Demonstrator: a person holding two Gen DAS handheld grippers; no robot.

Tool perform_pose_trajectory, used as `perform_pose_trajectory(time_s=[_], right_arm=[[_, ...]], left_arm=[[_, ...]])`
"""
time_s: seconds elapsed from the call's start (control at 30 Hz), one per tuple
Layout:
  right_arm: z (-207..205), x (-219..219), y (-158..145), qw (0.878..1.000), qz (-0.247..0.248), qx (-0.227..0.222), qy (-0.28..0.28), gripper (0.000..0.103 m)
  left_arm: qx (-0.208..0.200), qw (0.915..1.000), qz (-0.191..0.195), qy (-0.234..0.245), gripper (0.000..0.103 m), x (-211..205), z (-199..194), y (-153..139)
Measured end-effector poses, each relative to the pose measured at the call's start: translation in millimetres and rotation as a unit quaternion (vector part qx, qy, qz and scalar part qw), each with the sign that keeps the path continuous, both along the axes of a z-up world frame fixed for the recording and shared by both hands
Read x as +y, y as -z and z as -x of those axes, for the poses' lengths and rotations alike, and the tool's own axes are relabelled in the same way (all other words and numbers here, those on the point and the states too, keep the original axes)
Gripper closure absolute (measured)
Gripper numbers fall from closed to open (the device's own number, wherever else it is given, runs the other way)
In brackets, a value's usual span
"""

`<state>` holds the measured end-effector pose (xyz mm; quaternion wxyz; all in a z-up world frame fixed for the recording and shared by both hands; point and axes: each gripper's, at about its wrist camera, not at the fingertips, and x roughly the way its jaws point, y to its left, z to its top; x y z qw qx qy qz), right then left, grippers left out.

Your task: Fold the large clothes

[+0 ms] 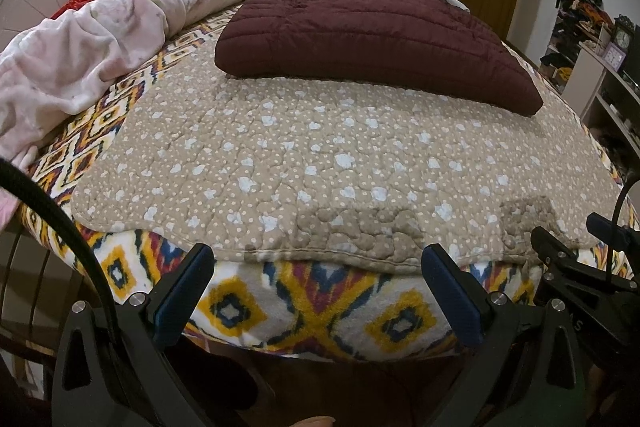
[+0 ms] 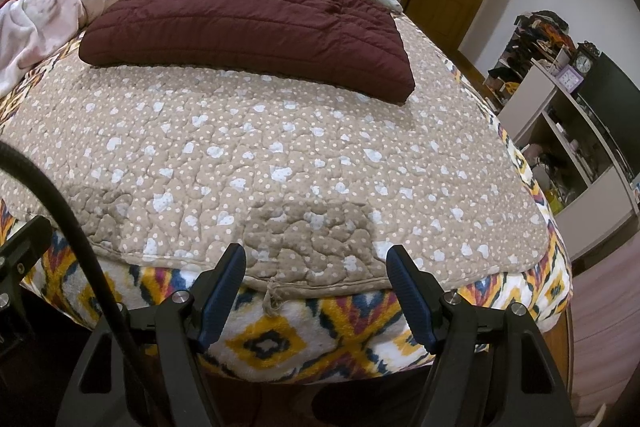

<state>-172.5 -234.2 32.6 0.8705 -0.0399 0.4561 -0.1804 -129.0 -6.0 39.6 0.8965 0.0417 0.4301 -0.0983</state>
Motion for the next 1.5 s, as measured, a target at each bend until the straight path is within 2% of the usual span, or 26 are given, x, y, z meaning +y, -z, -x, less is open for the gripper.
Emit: perform_pose_trajectory(time_s=[0.37, 0.6, 0.73, 0.8, 1.13, 1.5], right_arm=[[0.1, 0.3, 1.5, 1.0, -0.001, 0.001, 0.0, 0.026], [0.4, 0.5, 2.7, 1.0, -0.003, -0.002, 0.001, 0.026], [0.9, -0.5, 2.2, 1.0, -0.005, -0.006, 0.001, 0.026], [1.2, 0.2, 1.8, 1.0, -0.004, -0.007, 0.0, 0.026], [1.2, 1.0, 0.1, 1.0, -0.006, -0.006, 0.001, 0.026], [1.9, -0.9, 0.2, 1.0, -0.005, -0.006, 0.001, 0.026]], left_arm=[[-0.008, 1.0, 0.001, 0.004, 0.0, -0.3, 2.7, 0.3], [-0.07, 0.9975, 0.004, -0.01, 0.0, 2.6, 14.8, -16.3], [-0.097, 0.995, 0.019, -0.009, 0.0, 5.7, 20.0, -27.3], [-0.093, 0.9953, 0.026, -0.004, 0.0, 5.5, 19.6, -28.1], [-0.047, 0.9988, 0.009, 0.011, 0.0, -0.8, 12.4, -11.3], [-0.025, 0.9994, 0.011, 0.021, 0.0, -3.2, 10.3, -3.6]])
